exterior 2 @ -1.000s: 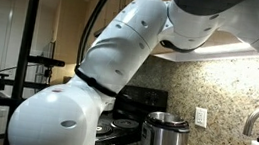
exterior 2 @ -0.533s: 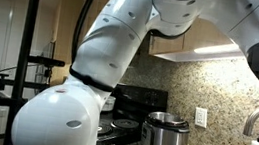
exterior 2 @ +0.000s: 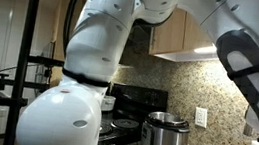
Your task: Close the lid
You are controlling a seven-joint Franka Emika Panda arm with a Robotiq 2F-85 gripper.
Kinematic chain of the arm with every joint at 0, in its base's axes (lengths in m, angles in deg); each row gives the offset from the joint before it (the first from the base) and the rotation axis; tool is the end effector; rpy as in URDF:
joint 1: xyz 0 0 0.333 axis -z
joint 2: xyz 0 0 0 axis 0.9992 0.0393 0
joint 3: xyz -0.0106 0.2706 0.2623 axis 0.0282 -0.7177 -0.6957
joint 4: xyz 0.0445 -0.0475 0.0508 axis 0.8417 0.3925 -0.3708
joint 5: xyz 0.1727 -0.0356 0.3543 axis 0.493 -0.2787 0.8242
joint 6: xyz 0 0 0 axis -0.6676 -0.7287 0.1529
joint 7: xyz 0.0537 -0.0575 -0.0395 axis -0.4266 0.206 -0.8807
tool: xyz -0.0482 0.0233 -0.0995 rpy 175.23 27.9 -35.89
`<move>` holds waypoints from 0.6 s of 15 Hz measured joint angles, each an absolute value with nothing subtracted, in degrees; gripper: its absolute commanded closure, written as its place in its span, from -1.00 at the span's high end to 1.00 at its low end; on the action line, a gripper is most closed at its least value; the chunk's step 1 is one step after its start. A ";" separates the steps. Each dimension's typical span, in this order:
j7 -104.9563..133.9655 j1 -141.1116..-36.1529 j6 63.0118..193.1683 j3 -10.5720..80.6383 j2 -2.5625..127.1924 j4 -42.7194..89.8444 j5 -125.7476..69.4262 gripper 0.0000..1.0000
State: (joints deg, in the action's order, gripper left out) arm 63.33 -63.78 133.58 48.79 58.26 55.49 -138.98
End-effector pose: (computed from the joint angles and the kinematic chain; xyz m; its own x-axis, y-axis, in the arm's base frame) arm 0.4383 -0.3886 0.3612 0.9906 0.1242 0.0570 -0.0114 -0.3403 0.9402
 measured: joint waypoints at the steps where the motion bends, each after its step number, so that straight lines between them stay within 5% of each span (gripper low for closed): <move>1: 63.48 -64.27 133.58 48.41 57.21 56.70 -139.51 -0.96; 9: 64.65 -68.99 133.59 46.34 48.39 65.34 -140.99 -0.96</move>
State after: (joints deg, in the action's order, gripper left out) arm 64.65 -68.99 133.59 46.34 48.39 65.34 -140.99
